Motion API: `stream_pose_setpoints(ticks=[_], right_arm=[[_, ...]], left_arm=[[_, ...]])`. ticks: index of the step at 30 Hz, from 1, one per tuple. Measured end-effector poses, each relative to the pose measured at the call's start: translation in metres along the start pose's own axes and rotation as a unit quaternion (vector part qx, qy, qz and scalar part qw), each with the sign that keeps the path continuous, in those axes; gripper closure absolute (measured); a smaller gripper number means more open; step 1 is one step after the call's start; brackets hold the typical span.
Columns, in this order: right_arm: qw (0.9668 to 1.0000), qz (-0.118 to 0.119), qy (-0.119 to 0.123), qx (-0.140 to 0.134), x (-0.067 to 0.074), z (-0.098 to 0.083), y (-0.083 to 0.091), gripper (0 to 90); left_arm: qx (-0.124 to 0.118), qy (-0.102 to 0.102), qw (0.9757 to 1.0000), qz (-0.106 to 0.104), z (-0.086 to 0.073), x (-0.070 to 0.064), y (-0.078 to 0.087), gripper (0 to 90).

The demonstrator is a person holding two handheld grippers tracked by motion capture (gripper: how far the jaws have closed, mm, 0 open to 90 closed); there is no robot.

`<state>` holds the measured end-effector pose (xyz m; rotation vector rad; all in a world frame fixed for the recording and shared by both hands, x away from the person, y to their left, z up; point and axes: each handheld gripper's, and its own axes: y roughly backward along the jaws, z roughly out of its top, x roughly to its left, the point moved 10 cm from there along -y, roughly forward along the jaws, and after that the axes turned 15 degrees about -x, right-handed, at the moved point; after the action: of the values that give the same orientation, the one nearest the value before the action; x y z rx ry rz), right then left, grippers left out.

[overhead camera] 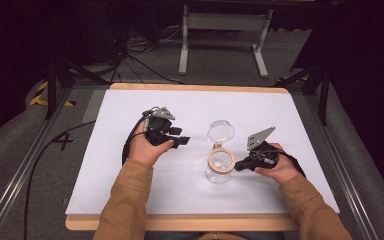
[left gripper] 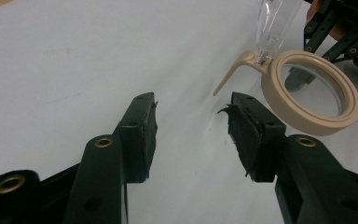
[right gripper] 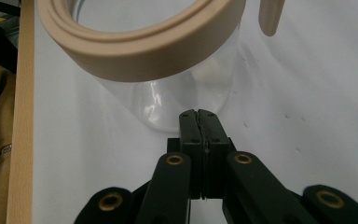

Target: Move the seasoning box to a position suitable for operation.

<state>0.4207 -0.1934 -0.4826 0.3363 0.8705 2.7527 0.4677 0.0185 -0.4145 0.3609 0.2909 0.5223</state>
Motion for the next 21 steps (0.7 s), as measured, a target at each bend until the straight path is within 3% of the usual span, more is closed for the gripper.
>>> stream_pose_setpoints(ticks=[14, 21], right_arm=[[1.0, 0.008, 0.0, -0.005, 0.005, -0.001, -0.004, 90.0], [0.9986, -0.034, -0.016, -0.036, -0.003, 0.008, 0.015, 90.0]], left_arm=[[-0.002, 0.001, 1.0, -0.004, 0.002, 0.0, -0.004, 52.3], [-0.01, 0.009, 0.9999, -0.01, 0.006, -0.003, -0.008, 61.2]])
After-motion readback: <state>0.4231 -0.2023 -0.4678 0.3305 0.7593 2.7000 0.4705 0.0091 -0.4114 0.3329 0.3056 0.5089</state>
